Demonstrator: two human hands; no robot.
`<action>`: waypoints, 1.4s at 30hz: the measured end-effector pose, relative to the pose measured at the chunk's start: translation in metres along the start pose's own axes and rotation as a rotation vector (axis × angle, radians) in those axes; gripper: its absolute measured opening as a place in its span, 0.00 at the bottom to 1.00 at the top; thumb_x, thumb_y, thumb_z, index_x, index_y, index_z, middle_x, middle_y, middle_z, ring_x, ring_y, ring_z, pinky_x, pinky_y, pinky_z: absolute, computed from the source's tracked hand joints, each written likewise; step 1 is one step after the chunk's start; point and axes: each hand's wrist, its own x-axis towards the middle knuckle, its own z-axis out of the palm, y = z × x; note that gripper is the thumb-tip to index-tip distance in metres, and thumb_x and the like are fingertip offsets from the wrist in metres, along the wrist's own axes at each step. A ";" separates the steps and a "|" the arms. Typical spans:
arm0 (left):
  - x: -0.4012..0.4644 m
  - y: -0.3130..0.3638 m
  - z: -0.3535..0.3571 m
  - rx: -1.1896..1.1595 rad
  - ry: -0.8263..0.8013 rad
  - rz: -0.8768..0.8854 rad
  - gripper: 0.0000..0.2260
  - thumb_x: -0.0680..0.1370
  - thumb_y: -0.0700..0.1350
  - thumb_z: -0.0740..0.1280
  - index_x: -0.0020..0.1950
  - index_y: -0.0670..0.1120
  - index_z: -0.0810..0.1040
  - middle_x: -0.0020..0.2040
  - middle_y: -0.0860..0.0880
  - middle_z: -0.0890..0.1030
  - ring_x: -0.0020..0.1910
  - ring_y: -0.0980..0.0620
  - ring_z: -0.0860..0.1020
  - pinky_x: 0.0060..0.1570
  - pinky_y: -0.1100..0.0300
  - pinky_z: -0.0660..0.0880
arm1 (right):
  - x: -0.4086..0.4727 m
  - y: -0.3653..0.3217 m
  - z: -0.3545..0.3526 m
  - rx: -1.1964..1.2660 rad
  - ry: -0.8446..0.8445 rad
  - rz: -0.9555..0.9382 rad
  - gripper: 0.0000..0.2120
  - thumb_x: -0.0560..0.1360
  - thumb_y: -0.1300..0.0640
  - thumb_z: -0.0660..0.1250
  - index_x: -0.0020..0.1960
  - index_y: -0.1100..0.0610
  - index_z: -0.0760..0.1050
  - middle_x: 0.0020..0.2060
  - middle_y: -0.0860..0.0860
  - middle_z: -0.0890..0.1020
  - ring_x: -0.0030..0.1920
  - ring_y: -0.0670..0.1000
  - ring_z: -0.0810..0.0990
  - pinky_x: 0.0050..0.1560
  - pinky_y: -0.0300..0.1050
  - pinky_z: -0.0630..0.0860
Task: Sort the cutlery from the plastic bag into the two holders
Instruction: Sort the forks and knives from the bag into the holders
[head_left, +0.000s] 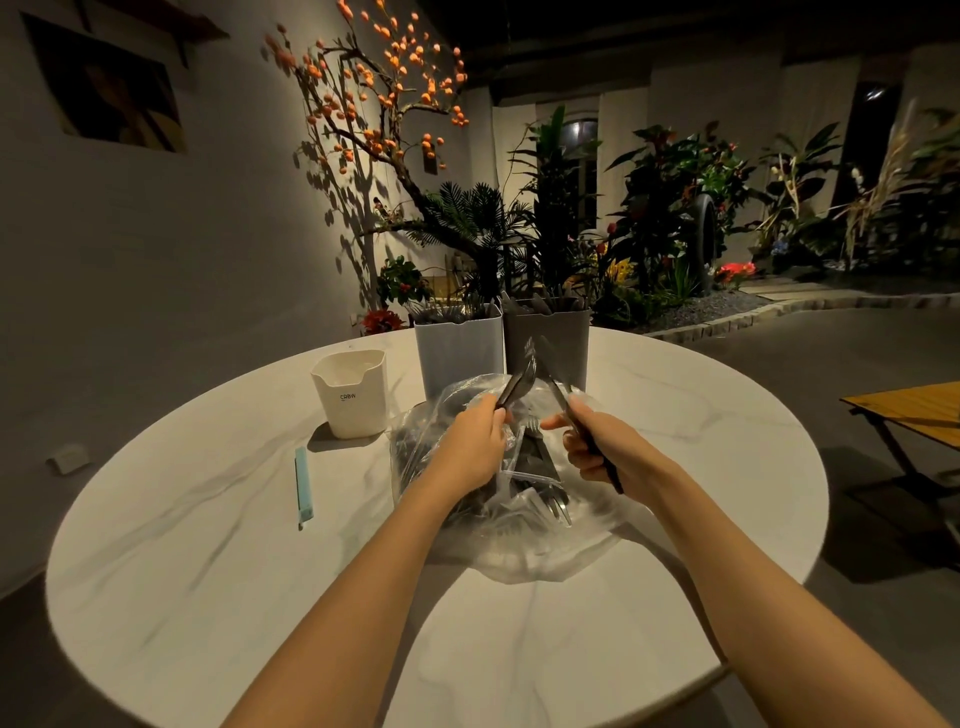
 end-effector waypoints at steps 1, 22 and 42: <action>0.001 0.004 0.002 -0.115 -0.012 -0.034 0.11 0.84 0.42 0.51 0.52 0.43 0.73 0.36 0.50 0.73 0.32 0.53 0.70 0.37 0.57 0.68 | 0.000 -0.001 0.000 0.038 -0.006 0.013 0.26 0.82 0.41 0.50 0.57 0.61 0.75 0.28 0.48 0.63 0.26 0.45 0.58 0.26 0.37 0.55; 0.026 0.031 0.007 -1.030 0.100 -0.303 0.10 0.84 0.44 0.56 0.51 0.43 0.75 0.32 0.50 0.69 0.22 0.59 0.66 0.22 0.66 0.65 | 0.011 -0.012 0.020 0.123 -0.055 -0.155 0.18 0.84 0.50 0.50 0.43 0.58 0.70 0.25 0.48 0.67 0.23 0.44 0.63 0.23 0.33 0.61; 0.053 0.026 0.008 -0.834 0.219 -0.491 0.14 0.83 0.48 0.58 0.59 0.38 0.73 0.47 0.45 0.78 0.46 0.49 0.77 0.41 0.58 0.73 | 0.029 -0.022 0.033 -0.091 -0.125 -0.063 0.22 0.79 0.36 0.54 0.38 0.51 0.71 0.26 0.47 0.68 0.26 0.44 0.64 0.25 0.35 0.61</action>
